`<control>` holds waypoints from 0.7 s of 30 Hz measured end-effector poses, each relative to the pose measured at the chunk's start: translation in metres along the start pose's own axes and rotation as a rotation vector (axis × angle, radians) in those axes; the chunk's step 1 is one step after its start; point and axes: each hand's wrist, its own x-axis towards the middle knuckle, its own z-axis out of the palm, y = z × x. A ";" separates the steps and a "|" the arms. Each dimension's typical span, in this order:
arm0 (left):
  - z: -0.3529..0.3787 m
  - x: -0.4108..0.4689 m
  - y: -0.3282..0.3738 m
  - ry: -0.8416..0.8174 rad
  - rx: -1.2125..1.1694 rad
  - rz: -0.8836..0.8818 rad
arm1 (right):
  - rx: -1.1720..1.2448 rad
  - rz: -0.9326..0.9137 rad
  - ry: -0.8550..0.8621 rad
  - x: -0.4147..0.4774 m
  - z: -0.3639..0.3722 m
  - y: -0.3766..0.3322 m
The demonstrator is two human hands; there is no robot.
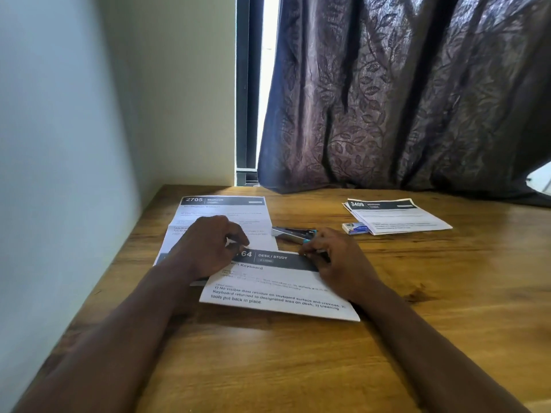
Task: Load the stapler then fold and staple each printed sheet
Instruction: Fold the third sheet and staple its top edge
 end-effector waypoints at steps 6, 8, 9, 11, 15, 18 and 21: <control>-0.007 -0.006 0.018 -0.005 0.242 -0.021 | -0.099 0.030 -0.033 -0.003 -0.001 -0.009; -0.010 -0.007 0.030 -0.009 0.424 -0.005 | -0.151 0.011 -0.042 -0.004 -0.002 -0.013; -0.010 -0.007 0.036 -0.011 0.448 -0.003 | -0.181 0.001 -0.047 -0.004 -0.003 -0.015; -0.008 -0.009 0.051 -0.003 0.358 -0.017 | -0.227 -0.025 -0.066 -0.004 -0.003 -0.018; 0.013 -0.018 0.090 -0.049 0.116 -0.054 | -0.252 -0.042 -0.088 -0.004 -0.006 -0.021; 0.030 -0.029 0.105 -0.192 0.127 -0.070 | -0.248 -0.038 -0.086 -0.005 -0.006 -0.022; 0.037 -0.040 0.104 -0.288 0.195 -0.102 | -0.235 -0.024 -0.087 -0.006 -0.007 -0.021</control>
